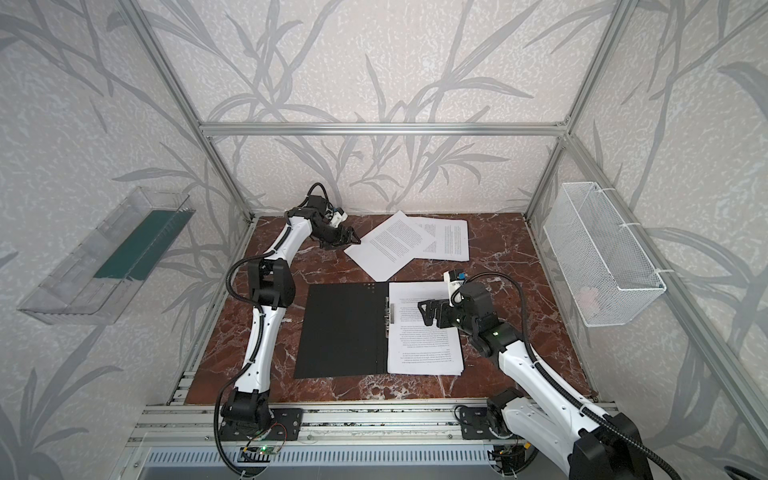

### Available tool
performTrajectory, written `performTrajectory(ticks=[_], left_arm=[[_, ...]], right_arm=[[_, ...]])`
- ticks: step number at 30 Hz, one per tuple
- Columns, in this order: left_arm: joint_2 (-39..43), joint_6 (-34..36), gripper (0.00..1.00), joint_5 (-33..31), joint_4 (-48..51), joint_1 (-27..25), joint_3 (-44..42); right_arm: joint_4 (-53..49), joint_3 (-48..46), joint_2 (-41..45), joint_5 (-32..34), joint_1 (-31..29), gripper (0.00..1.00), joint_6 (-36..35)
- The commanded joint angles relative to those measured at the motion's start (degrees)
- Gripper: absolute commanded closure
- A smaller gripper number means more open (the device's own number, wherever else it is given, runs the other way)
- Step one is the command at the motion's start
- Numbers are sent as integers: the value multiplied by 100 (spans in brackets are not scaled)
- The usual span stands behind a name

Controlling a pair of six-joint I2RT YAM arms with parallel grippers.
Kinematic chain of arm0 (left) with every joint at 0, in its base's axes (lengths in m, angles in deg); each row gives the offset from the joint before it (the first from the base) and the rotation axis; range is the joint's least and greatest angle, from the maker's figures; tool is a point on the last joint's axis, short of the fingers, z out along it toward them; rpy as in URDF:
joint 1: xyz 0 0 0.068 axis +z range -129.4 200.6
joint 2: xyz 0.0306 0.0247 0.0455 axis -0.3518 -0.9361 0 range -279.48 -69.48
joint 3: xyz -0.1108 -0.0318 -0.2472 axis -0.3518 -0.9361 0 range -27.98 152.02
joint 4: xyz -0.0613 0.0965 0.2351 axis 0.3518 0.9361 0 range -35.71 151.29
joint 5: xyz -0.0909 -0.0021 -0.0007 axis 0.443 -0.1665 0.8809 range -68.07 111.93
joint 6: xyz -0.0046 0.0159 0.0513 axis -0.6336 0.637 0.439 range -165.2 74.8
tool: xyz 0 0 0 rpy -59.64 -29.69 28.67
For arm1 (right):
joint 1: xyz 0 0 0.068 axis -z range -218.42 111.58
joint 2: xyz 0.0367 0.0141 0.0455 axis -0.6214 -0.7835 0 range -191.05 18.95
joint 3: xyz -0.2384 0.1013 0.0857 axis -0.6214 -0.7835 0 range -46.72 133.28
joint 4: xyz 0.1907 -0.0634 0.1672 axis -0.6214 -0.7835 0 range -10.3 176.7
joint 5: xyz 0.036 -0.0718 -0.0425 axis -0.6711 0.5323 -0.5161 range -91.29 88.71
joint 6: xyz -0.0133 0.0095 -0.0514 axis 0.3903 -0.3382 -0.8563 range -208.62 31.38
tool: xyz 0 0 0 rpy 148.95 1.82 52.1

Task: Put the files into the folder
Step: 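Move the left gripper to the loose sheets while the right gripper approaches them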

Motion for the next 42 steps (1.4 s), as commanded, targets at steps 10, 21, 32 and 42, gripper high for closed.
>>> performTrajectory(ticks=[10,21,32,42], left_arm=[[842,-349,17,473,-508,-627,-1544],[1455,-798,21,717,-1539,-819,-2766],[1961,-1090,27,164,-2076,-863,-3526],[3206,-1384,25,-875,-2982,-1289,-4461]], right_arm=[[100,144,-391,244,29,0,-165],[110,1289,-2489,236,848,2,667],[-416,3335,-4574,-108,1604,3,546],[-512,4235,-5740,-474,1908,3,604]])
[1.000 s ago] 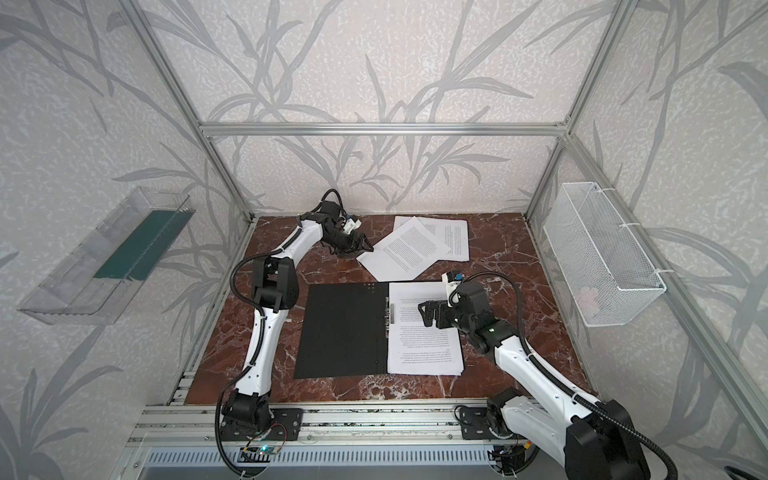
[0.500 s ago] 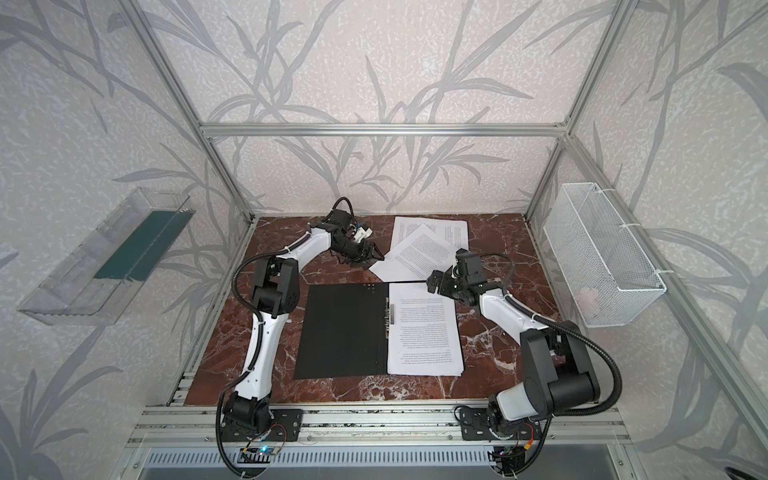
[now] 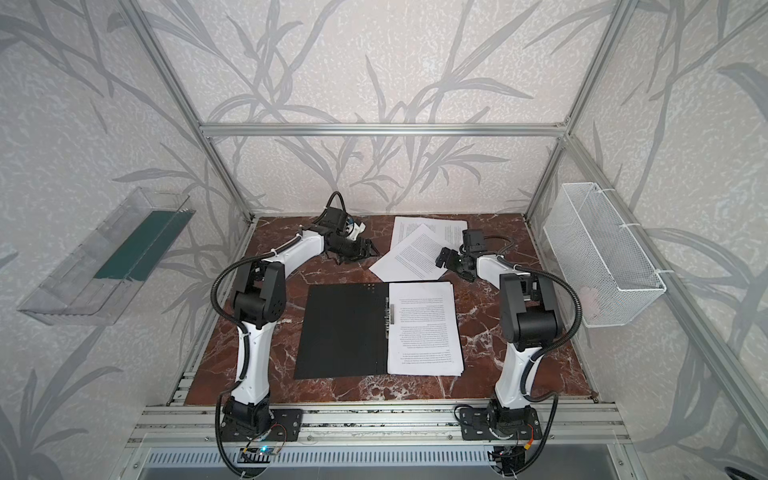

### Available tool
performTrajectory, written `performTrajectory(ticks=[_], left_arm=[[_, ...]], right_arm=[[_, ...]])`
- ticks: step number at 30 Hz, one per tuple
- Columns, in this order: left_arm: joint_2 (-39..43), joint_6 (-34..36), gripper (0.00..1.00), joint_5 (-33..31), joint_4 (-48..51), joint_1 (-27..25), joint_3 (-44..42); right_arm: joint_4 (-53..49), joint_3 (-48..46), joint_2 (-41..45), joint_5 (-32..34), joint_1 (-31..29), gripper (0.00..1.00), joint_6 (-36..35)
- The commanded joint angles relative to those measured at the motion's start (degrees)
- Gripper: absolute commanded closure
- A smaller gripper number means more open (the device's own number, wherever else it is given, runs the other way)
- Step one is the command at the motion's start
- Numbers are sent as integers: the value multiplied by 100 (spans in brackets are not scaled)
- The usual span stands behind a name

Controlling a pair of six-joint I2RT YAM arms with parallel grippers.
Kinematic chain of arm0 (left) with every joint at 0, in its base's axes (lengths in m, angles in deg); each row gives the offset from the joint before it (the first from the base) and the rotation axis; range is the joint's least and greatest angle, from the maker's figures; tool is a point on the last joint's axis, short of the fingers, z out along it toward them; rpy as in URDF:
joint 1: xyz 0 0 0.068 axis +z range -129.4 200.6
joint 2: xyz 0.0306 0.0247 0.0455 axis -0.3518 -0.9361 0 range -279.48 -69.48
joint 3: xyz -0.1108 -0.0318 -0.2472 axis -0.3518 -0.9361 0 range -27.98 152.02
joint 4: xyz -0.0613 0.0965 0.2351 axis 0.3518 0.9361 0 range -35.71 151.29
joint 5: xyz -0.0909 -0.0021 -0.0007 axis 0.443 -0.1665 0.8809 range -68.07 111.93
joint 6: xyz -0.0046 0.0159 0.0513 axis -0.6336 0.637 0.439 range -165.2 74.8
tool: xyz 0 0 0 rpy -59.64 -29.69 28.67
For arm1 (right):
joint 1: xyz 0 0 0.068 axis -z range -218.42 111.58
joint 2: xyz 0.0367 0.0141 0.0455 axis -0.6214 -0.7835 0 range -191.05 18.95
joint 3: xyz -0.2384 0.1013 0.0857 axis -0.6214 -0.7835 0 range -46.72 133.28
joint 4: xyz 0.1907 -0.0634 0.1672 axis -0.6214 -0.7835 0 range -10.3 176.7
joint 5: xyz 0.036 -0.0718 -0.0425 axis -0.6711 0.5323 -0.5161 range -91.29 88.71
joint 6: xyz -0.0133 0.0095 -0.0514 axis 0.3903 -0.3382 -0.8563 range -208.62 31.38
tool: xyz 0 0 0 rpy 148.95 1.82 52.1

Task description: Put the files into the folder

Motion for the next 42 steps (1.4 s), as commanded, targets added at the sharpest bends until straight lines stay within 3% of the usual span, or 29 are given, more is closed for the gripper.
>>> performTrajectory(ticks=[1,8,14,26,32,42], left_arm=[[331,24,25,-342,-210,-229,-24],[-262,86,24,222,218,-447,524],[-573,176,23,338,369,-567,603],[-972,376,23,-276,907,-608,429],[-1069,410,23,-452,998,-612,389],[-1255,386,23,-456,1077,-621,556]], right_arm=[[-172,298,-208,-293,98,3,47],[-198,508,-475,-508,126,5,125],[-180,586,-654,-691,152,5,238],[184,537,-918,-1181,249,6,558],[726,422,-1033,-1550,243,6,824],[2631,-262,-938,-2349,240,7,1596]])
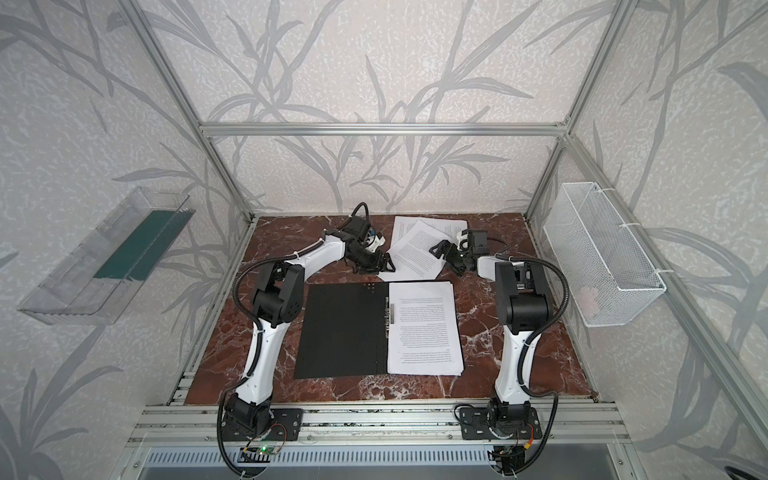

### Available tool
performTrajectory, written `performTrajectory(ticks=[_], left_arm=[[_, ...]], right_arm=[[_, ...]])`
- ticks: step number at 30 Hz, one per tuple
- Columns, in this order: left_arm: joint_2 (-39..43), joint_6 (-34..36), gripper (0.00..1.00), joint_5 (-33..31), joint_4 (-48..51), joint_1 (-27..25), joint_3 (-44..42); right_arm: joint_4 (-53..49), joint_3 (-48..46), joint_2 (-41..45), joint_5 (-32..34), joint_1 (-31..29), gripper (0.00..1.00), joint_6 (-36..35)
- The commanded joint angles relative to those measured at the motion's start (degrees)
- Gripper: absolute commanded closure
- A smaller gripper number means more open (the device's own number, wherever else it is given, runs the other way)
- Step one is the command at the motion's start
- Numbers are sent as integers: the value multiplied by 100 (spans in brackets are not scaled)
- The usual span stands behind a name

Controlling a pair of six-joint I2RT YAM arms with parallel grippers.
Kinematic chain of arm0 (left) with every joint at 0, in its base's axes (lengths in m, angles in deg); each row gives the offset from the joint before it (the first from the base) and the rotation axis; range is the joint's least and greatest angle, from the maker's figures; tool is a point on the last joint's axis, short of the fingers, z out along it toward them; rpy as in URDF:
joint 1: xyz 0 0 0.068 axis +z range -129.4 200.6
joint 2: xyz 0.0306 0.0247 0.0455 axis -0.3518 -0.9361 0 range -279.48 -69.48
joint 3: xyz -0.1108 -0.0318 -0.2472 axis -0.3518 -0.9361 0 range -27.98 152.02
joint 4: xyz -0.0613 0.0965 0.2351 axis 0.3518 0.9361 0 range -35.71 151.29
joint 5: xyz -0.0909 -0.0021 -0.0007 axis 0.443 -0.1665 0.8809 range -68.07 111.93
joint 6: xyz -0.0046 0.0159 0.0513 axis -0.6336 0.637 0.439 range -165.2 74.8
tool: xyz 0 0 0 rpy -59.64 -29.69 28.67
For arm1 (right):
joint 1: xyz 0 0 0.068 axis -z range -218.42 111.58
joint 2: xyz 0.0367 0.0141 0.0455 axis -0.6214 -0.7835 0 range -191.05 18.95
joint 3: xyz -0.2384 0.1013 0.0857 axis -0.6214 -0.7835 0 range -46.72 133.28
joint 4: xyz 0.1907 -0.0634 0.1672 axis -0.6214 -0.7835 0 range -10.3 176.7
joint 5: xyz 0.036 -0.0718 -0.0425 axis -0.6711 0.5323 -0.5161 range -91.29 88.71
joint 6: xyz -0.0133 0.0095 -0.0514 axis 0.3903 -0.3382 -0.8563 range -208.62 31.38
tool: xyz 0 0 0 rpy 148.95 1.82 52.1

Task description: Put the files into the folder

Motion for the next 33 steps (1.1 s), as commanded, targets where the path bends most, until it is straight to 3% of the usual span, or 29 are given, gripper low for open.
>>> performTrajectory(ticks=[1,13,20,28,33], left_arm=[[-431,97,23,-307,396,-25,8],[-613,-10,23,-349,384,-25,194],[-606,-28,23,-314,375,-20,203],[-572,-96,23,-79,254,2,162],[-518,-299,23,352,-50,11,194]], right_arm=[[804,-308,-131,-437,-2,7,515],[1612,-885,142,-610,-112,8,816],[1728,-998,154,-537,-205,14,774],[1270,-811,150,-94,-205,42,417],[853,-642,140,209,-213,67,57]])
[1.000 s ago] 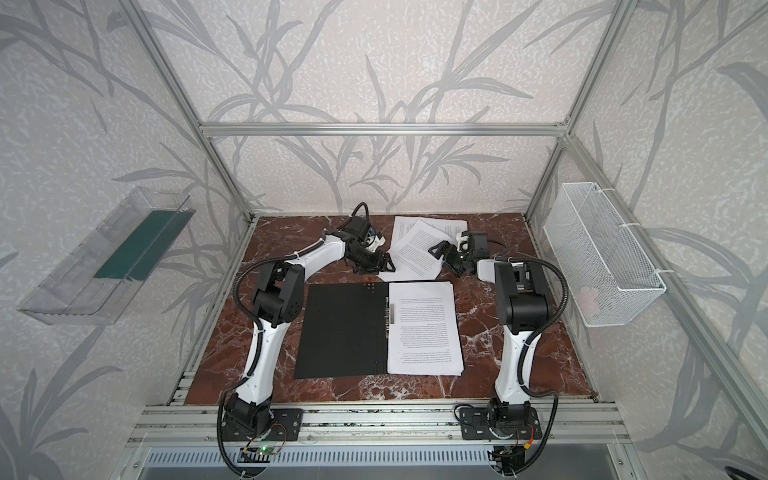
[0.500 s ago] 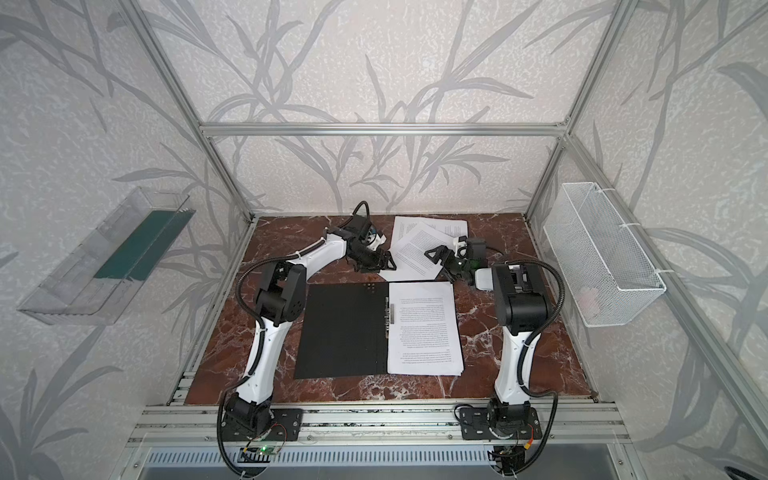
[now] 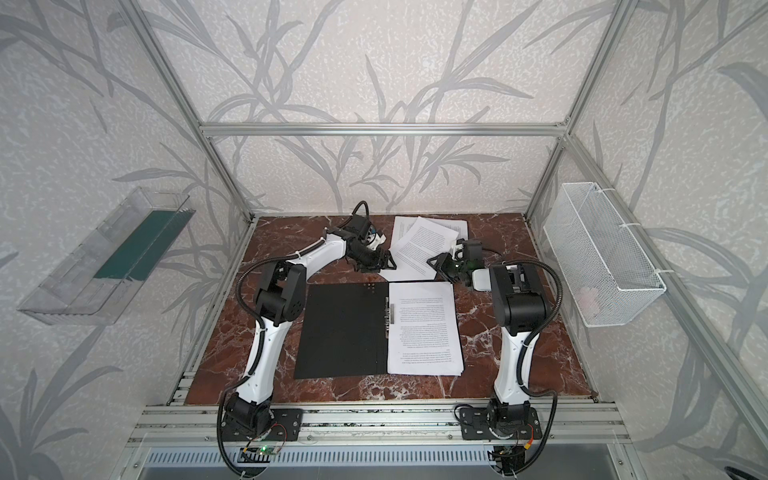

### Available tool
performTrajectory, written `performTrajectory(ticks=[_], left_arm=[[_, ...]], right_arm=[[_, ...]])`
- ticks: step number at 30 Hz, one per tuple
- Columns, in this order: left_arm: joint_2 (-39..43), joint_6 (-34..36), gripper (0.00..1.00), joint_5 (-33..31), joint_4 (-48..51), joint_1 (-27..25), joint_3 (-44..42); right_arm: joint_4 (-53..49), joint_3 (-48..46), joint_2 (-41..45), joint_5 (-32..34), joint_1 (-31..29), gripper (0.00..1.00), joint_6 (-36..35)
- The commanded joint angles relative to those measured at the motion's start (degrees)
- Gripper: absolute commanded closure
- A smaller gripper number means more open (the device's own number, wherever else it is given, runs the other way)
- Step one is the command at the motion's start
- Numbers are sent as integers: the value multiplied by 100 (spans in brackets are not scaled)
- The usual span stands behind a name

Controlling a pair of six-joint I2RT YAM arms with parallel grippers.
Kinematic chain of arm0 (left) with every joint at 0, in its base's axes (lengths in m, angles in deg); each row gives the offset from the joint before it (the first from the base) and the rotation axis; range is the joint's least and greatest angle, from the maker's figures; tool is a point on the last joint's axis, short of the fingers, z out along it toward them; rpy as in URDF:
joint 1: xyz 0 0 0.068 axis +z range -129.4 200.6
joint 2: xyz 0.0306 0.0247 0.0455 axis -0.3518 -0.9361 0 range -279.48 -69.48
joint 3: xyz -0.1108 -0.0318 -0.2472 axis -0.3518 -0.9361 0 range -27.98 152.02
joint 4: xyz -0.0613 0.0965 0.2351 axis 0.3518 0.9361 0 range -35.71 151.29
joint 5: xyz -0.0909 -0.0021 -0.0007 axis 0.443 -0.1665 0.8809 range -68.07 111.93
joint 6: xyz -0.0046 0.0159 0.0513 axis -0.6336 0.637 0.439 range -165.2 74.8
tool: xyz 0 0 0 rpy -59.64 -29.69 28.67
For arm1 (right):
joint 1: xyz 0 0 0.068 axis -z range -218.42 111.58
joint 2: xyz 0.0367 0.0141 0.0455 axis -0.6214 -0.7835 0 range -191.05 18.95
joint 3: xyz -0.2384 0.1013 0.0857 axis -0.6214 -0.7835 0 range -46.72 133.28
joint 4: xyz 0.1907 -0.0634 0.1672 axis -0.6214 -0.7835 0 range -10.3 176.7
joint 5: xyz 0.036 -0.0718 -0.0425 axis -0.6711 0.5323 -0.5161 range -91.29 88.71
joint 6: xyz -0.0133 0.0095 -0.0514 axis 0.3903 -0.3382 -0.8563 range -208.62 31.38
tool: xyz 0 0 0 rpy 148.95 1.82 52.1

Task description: Put the files into the folder

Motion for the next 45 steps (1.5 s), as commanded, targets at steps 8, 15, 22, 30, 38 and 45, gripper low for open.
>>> performTrajectory(ticks=[8,15,22,30,38,45], left_arm=[[44,-562,23,1267,-419,3,561],[2008,-1570,22,910,-2334,-5,-689],[4213,-2016,22,351,-3842,-75,-2929],[6742,-2289,19,-684,-4072,-263,-5060],[8311,-2155,18,-1058,-2832,-547,-6078],[9064,-991,12,-1194,-908,-549,-6041]], right_arm=[[-737,649,164,651,-99,100,-988],[-1551,1197,900,1138,-116,100,-1410],[-2449,1449,2116,1573,-233,100,-1665],[-3601,1536,3471,2229,-1021,100,-2238],[-4540,1323,4387,2099,-1895,100,-2421],[-4912,953,4902,1484,-2511,100,-2544]])
